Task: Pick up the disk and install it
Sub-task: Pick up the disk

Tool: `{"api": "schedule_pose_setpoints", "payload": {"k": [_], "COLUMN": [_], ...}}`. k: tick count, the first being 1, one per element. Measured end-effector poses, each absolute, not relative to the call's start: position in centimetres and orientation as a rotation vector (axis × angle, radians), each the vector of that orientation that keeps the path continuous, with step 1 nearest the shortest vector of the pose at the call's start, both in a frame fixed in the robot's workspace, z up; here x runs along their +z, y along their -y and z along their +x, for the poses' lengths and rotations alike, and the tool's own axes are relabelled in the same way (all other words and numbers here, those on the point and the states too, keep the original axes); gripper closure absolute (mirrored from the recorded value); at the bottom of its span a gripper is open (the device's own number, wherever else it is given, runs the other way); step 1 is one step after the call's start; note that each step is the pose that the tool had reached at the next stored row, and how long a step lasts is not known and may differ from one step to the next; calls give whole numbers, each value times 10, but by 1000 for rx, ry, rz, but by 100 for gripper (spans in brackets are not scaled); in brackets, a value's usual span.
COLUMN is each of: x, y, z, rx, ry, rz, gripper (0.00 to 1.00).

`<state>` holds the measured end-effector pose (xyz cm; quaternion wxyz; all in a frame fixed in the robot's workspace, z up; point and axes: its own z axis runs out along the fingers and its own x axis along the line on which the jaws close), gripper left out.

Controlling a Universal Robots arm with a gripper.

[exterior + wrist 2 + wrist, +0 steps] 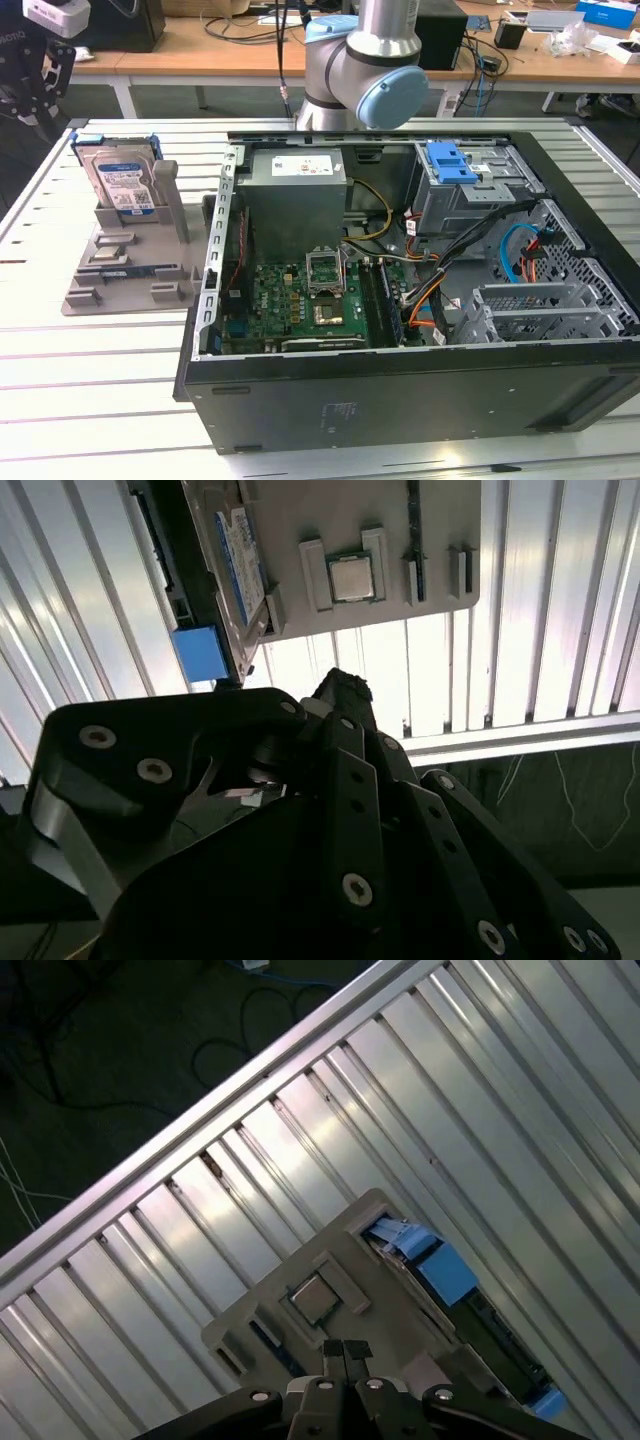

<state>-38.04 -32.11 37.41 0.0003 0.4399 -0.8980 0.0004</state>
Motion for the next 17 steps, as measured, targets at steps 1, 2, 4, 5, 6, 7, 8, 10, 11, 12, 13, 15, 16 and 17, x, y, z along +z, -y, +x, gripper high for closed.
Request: {"api": "schedule_pose_setpoints", "payload": {"k": [1,2,4,5,6,7,8,10,11,12,13,15,16,17], "x": [374,374,374,374,374,374,374,374,374,374,374,374,374,374], "y": [321,321,321,321,321,321,321,321,321,321,321,321,321,321], "z": [-380,-380,-380,-380,-380,-380,-380,-380,-380,-380,-380,-380,-380,-380], "rx": [3,8,14,14,15,15,15,15,15,16,16,16,16,16], "ry": [2815,2808,2788,2775,2761,2748,2734,2698,2684,2667,2653,2619,2602,2577], "rz": [1387,1397,1432,1458,1484,1508,1534,1596,1620,1648,1671,1724,1749,1786], "gripper": [89,89,89,89,89,89,89,89,89,89,89,89,89,89]}}
